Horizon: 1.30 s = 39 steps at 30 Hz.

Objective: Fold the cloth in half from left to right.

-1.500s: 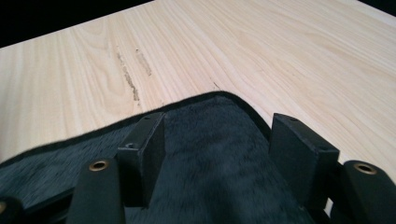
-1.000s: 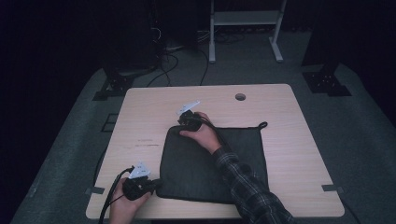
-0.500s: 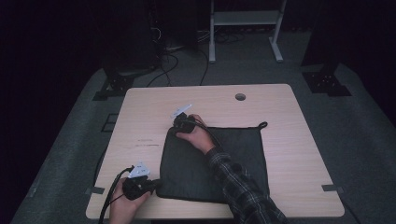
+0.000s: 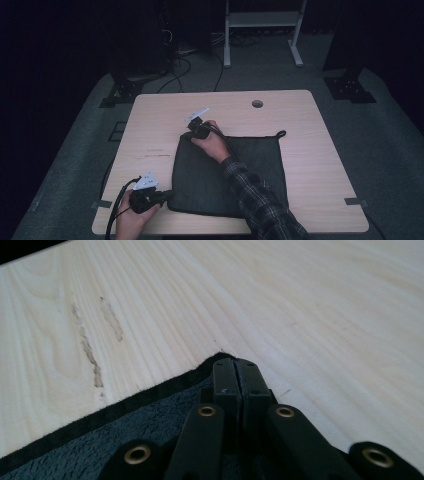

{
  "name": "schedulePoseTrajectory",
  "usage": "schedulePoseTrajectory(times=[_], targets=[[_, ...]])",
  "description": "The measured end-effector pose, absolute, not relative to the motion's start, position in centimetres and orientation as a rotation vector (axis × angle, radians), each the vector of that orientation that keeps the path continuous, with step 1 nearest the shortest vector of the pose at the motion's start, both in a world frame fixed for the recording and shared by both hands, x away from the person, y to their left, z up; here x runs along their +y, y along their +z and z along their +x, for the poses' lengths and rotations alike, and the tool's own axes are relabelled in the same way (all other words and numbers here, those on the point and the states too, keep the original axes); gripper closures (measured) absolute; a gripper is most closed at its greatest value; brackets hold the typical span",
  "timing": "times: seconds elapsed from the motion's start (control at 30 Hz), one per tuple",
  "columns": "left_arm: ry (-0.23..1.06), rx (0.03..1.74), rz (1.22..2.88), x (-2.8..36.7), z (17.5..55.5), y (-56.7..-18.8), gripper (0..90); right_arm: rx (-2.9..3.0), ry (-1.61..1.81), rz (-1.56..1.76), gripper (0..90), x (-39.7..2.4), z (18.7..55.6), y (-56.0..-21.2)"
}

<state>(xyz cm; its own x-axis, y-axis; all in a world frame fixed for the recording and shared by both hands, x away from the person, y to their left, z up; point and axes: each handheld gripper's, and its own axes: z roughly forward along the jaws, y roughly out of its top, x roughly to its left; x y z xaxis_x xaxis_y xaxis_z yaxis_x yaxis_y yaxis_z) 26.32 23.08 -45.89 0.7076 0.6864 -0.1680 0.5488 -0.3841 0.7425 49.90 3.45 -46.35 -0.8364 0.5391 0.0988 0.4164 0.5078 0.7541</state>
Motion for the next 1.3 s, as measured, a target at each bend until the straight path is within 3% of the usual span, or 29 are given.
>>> schedulePoseTrajectory(times=[0.5,1.3], targets=[[0.165,0.763,1.987,20.1,27.2,-43.0,86.7,2.548,1.336,0.81,88.1,-0.8,49.4,-42.8],[0.039,0.489,1.987,10.2,29.3,-41.3,86.7,2.471,1.346,0.883,88.1,-10.9,48.3,-40.2]])
